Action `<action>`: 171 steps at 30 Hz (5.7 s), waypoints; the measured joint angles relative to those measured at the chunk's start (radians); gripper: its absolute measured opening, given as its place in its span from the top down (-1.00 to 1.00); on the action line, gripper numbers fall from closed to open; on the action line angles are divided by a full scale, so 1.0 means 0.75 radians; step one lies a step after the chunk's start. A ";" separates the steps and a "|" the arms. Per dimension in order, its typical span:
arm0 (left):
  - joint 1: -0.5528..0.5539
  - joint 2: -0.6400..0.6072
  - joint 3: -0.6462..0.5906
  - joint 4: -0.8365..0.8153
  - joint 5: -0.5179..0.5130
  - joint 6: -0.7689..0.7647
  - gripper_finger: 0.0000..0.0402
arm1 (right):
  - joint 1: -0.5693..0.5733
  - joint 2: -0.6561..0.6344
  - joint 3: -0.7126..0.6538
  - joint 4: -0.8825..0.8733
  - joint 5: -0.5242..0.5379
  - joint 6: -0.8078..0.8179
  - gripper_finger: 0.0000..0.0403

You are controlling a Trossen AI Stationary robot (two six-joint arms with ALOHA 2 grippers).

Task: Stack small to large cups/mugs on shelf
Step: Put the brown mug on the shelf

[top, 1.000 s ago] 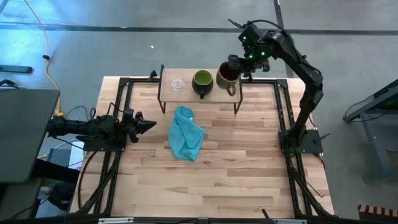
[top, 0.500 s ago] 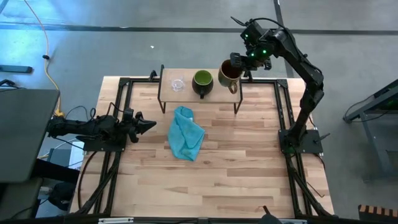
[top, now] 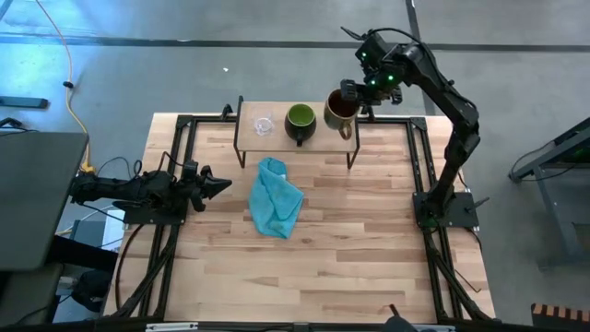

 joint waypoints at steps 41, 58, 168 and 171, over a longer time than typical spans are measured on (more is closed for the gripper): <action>0.000 0.000 0.000 0.000 0.000 -0.024 1.00 | -0.025 0.098 -0.072 0.012 -0.023 -0.012 1.00; 0.001 0.000 0.000 0.000 0.000 -0.024 1.00 | -0.032 0.098 -0.072 -0.002 0.007 0.031 1.00; 0.001 0.000 0.000 0.008 0.001 -0.039 1.00 | 0.002 0.103 -0.071 -0.003 -0.034 0.062 0.71; 0.000 0.000 0.000 0.008 0.001 -0.039 1.00 | 0.002 0.103 -0.071 -0.003 -0.038 0.064 0.71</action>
